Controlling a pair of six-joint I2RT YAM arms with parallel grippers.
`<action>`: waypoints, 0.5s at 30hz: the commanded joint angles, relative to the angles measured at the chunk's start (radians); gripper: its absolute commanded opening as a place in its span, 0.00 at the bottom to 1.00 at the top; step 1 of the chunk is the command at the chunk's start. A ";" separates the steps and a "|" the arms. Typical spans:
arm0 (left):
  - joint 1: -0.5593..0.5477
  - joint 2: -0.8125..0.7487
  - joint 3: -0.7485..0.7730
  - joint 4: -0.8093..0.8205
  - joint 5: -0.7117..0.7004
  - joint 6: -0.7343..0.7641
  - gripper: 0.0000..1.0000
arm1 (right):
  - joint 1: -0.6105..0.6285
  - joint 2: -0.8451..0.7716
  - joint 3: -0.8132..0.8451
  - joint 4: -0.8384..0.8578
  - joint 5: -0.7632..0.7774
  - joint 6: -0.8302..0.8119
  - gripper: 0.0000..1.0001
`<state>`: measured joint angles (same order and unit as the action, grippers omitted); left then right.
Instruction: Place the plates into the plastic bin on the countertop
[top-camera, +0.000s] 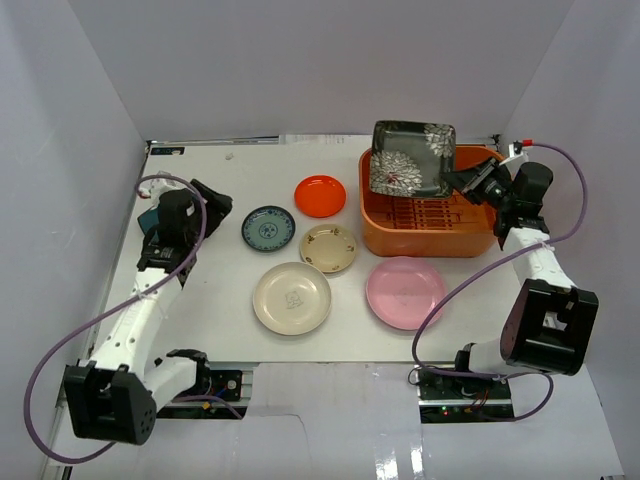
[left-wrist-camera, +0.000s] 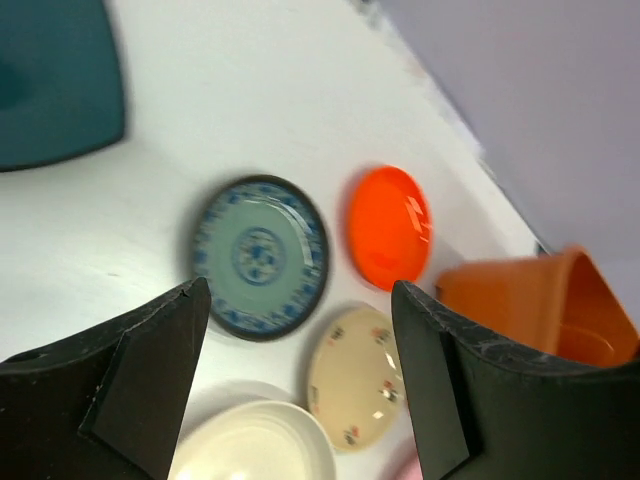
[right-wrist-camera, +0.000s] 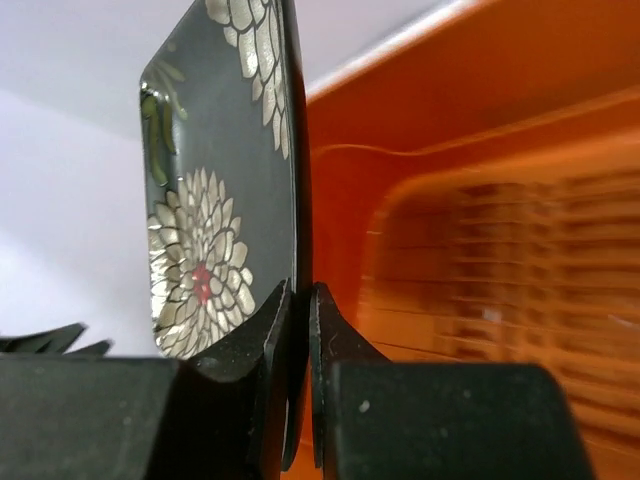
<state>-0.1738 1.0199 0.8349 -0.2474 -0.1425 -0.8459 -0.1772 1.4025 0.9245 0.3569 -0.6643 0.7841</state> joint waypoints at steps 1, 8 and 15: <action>0.159 0.058 0.009 -0.058 0.079 0.031 0.84 | -0.033 -0.060 0.072 -0.136 0.086 -0.161 0.08; 0.416 0.134 -0.005 -0.108 0.166 0.062 0.85 | -0.034 -0.011 0.157 -0.334 0.253 -0.361 0.08; 0.527 0.246 -0.023 -0.110 0.109 0.100 0.85 | -0.021 0.075 0.215 -0.434 0.322 -0.440 0.08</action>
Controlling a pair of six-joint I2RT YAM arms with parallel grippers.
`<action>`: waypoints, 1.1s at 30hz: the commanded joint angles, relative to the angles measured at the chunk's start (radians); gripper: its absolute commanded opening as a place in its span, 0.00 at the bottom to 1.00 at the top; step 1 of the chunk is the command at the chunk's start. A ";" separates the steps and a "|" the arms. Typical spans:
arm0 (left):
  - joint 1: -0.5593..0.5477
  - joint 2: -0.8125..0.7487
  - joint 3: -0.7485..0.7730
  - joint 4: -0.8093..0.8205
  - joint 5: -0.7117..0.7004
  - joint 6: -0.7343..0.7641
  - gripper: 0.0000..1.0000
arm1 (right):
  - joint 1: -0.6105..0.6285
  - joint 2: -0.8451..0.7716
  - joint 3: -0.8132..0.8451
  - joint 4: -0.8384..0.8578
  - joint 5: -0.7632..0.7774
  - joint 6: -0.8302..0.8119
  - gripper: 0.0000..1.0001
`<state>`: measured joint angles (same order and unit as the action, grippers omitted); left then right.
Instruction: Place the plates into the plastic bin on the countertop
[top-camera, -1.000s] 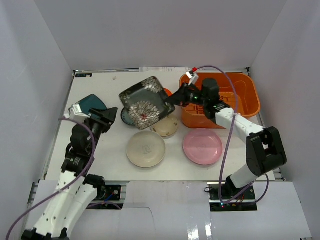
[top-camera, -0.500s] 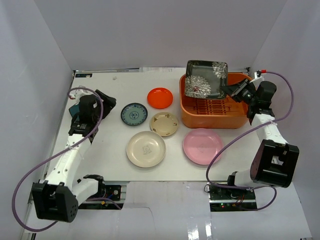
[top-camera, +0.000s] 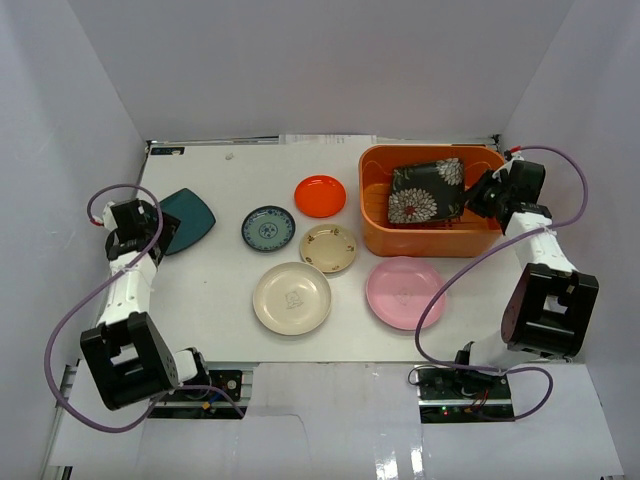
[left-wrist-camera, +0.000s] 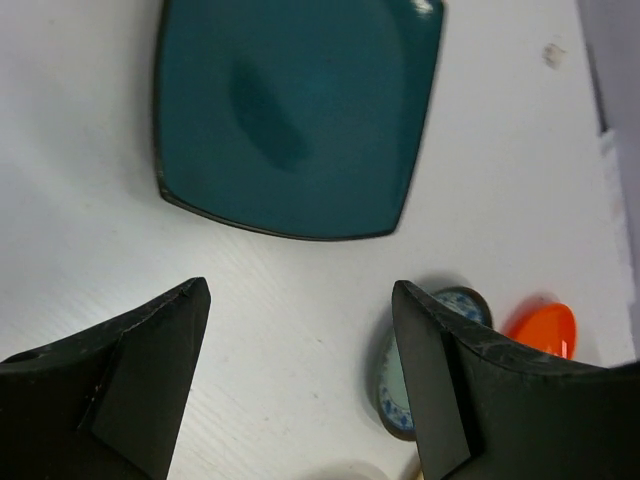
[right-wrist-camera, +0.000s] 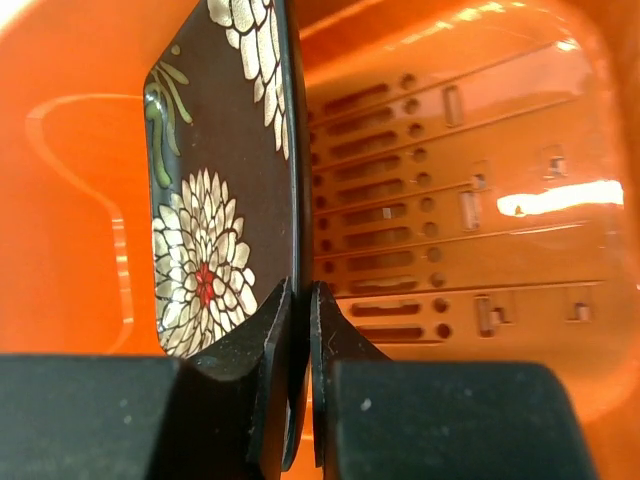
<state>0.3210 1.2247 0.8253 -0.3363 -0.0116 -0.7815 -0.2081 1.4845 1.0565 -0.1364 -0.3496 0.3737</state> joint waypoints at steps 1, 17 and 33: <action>0.039 0.058 -0.018 -0.014 -0.025 0.040 0.85 | 0.015 -0.003 0.085 0.054 0.021 -0.041 0.08; 0.196 0.415 0.038 0.169 0.010 0.177 0.83 | 0.045 0.043 0.059 0.054 0.092 -0.082 0.80; 0.220 0.595 0.000 0.411 0.285 0.192 0.55 | 0.055 -0.251 -0.222 0.418 -0.227 0.128 1.00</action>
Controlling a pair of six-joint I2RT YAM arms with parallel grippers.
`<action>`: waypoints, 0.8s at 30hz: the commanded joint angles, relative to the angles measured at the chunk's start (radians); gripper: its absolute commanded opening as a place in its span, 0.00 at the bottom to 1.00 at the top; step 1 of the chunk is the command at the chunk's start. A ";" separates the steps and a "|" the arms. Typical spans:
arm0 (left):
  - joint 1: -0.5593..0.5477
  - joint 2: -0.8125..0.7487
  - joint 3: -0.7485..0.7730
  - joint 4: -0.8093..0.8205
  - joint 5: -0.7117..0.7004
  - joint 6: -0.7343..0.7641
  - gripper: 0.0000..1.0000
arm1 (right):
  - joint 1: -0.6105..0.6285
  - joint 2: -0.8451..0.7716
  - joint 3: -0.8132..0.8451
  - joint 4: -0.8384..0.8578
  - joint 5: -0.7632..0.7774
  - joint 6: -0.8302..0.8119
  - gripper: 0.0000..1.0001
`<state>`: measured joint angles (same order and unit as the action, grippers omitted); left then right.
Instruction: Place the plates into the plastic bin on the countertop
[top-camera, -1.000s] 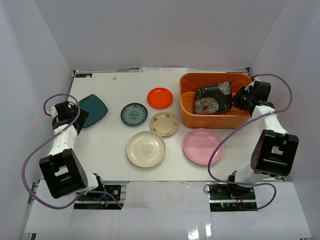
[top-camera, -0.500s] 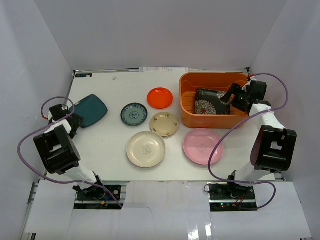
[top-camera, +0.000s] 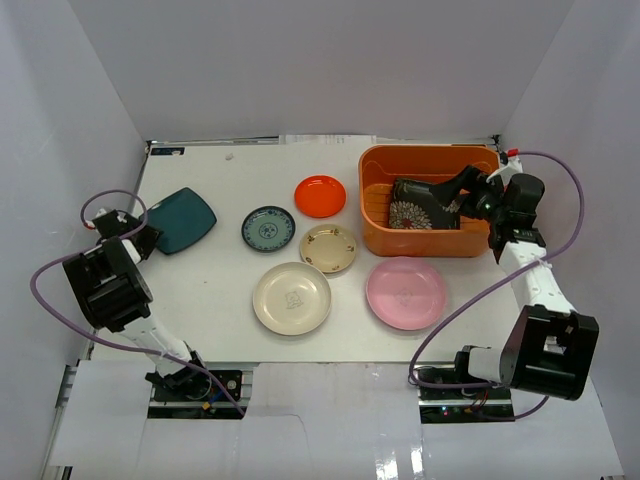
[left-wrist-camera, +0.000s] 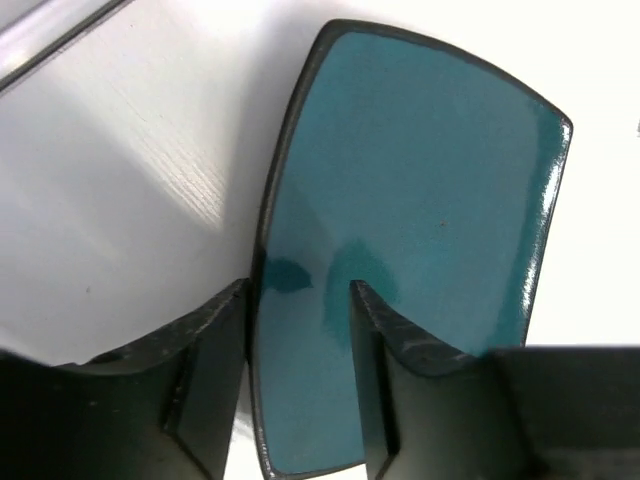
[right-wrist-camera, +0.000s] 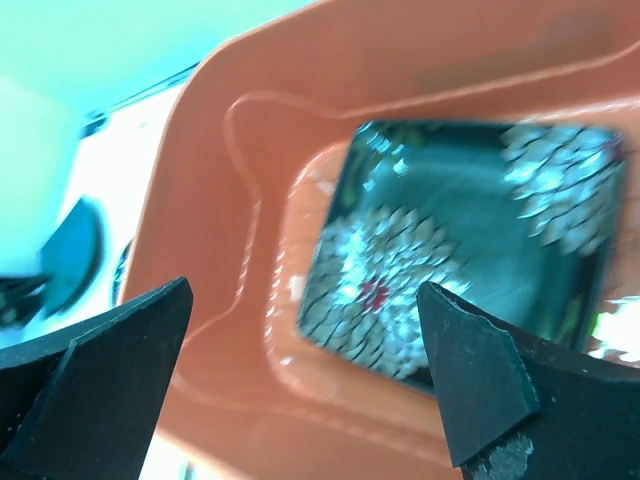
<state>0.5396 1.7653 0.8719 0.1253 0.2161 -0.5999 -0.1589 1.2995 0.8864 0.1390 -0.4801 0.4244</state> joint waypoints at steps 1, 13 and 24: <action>0.002 0.057 -0.050 -0.046 0.060 0.009 0.52 | 0.009 -0.081 -0.076 0.155 -0.109 0.098 1.00; 0.003 -0.056 -0.128 0.031 0.115 -0.066 0.00 | 0.344 -0.258 -0.149 0.203 -0.046 0.102 0.94; 0.006 -0.314 -0.404 0.399 0.189 -0.375 0.00 | 0.672 -0.144 -0.063 0.246 -0.023 0.111 0.93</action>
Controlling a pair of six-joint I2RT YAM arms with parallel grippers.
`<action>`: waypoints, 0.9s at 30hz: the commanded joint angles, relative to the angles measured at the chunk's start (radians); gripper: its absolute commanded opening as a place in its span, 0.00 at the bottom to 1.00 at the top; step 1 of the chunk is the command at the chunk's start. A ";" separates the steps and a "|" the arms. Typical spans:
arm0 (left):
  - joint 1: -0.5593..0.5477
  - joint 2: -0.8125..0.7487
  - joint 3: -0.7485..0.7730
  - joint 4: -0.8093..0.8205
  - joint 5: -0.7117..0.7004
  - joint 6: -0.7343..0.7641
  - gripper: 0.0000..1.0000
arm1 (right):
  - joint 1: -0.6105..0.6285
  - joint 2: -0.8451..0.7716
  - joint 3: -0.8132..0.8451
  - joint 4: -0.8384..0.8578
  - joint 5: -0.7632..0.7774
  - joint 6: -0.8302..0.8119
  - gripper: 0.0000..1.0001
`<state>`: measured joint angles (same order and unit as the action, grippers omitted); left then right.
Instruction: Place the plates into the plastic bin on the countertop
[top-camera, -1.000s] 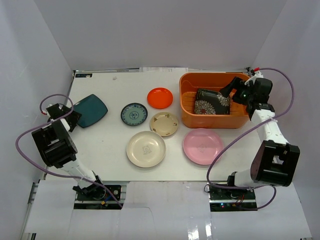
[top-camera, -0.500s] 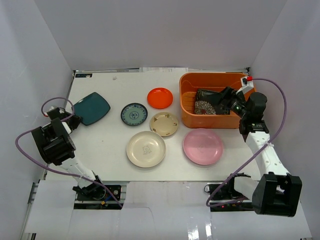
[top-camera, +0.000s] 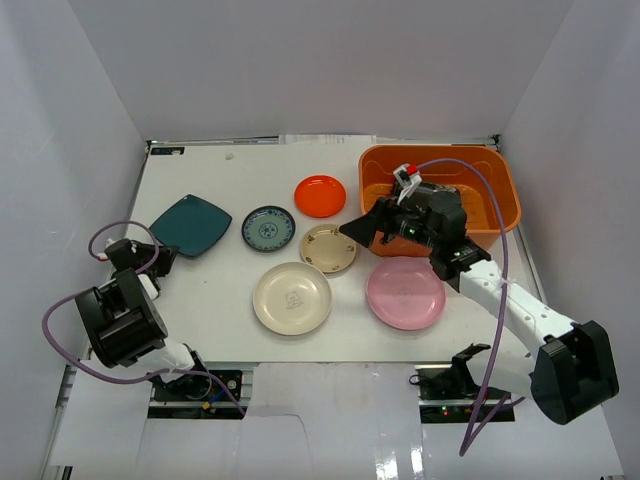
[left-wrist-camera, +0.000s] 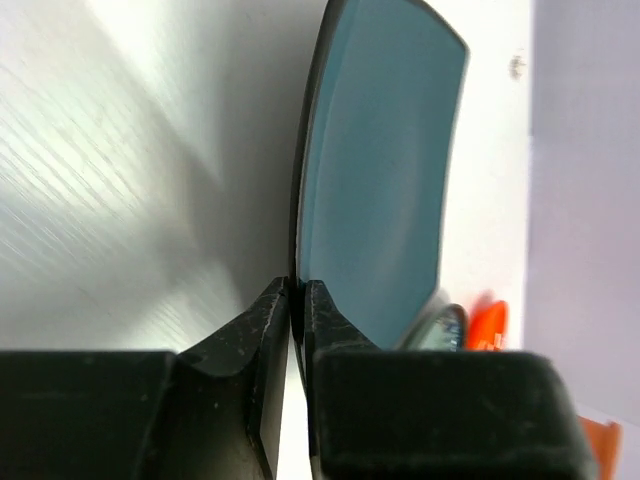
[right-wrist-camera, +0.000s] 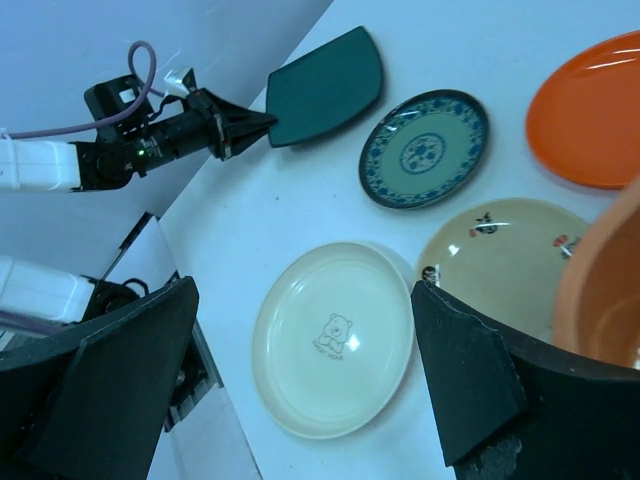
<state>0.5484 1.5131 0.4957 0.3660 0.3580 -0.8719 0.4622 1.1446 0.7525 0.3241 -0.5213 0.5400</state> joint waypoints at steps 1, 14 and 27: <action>-0.004 -0.080 -0.057 0.200 0.053 -0.131 0.00 | 0.064 0.021 0.077 0.055 0.023 -0.011 0.93; 0.048 -0.240 -0.164 0.332 0.050 -0.271 0.00 | 0.191 0.161 0.165 0.033 0.067 -0.023 0.93; 0.081 -0.442 -0.195 0.401 0.157 -0.403 0.00 | 0.265 0.368 0.341 0.030 0.046 -0.009 0.97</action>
<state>0.6247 1.1316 0.3019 0.6083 0.4183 -1.1835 0.7254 1.4792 1.0111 0.3172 -0.4702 0.5365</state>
